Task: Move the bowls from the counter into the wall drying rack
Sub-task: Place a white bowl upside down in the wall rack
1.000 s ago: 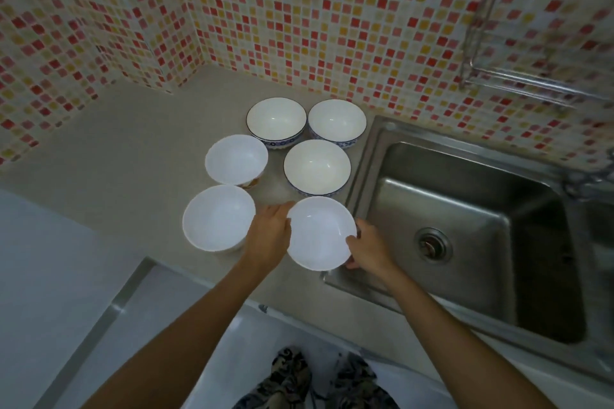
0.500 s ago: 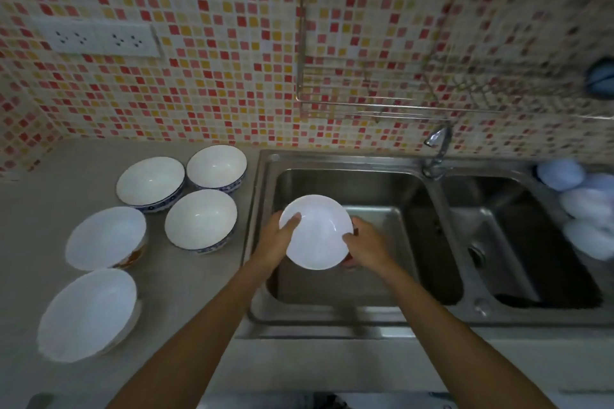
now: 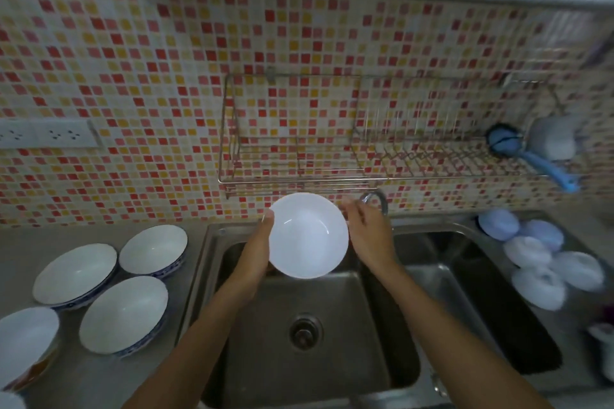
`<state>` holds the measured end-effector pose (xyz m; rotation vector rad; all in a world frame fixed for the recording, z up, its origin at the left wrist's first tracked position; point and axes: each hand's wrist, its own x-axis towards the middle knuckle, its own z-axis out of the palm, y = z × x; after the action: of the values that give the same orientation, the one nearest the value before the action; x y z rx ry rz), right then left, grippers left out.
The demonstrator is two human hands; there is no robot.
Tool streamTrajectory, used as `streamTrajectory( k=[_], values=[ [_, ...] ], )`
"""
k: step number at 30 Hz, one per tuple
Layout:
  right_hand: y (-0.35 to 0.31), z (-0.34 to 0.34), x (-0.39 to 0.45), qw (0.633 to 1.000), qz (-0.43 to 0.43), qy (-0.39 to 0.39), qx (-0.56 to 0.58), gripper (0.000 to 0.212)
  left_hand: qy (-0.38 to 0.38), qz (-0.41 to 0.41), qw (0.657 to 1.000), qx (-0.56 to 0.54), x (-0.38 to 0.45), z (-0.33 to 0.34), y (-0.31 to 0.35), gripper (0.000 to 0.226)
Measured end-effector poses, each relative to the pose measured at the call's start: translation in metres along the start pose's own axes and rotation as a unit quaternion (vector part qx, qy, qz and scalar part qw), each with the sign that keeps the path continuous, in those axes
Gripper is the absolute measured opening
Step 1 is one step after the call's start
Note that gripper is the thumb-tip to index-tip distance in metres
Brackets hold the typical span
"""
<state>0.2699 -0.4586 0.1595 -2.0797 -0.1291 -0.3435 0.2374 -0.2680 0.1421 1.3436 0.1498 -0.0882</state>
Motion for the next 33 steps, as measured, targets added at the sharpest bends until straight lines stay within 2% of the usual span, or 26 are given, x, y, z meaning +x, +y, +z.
streamTrajectory(
  k=[2,3,7,9,11,14,17,19,23,27,30,31,33],
  values=[
    [0.001,-0.009,0.021,0.994,-0.074,0.077,-0.017,0.034,0.020,0.051,0.998,0.032,-0.001,0.007,0.015,0.037],
    [0.003,-0.012,0.032,0.990,-0.105,0.091,-0.039,0.034,0.034,0.077,0.996,0.036,0.000,0.009,0.022,0.036],
    [0.019,-0.016,0.066,0.965,-0.187,0.088,-0.161,0.030,0.085,0.110,0.990,-0.035,0.012,0.024,0.067,0.023],
    [0.031,-0.013,0.075,0.951,-0.214,0.096,-0.202,0.032,0.097,0.149,0.984,-0.011,0.023,0.032,0.087,0.021],
    [0.048,-0.008,0.079,0.933,-0.237,0.107,-0.249,0.036,0.123,0.188,0.972,0.069,0.034,0.041,0.100,0.023],
    [0.065,-0.002,0.078,0.923,-0.255,0.108,-0.267,0.043,0.121,0.247,0.936,0.219,0.060,0.053,0.109,0.037],
    [0.069,0.002,0.078,0.922,-0.269,0.130,-0.247,0.040,0.127,0.265,0.906,0.304,0.082,0.064,0.114,0.046],
    [0.070,0.005,0.078,0.918,-0.282,0.150,-0.234,0.038,0.127,0.292,0.868,0.380,0.095,0.070,0.115,0.051],
    [0.072,0.007,0.078,0.907,-0.310,0.174,-0.226,0.037,0.061,0.309,0.795,0.519,0.118,0.070,0.104,0.066],
    [0.073,0.011,0.079,0.904,-0.315,0.191,-0.218,0.036,0.037,0.324,0.764,0.557,0.129,0.073,0.097,0.078],
    [0.075,0.014,0.079,0.907,-0.310,0.199,-0.202,0.036,0.010,0.328,0.718,0.614,0.136,0.073,0.089,0.086],
    [0.075,0.015,0.079,0.909,-0.308,0.200,-0.198,0.036,0.007,0.320,0.713,0.623,0.136,0.074,0.085,0.087],
    [0.076,0.016,0.079,0.910,-0.306,0.200,-0.194,0.036,0.015,0.304,0.727,0.616,0.136,0.074,0.079,0.088]
  ],
)
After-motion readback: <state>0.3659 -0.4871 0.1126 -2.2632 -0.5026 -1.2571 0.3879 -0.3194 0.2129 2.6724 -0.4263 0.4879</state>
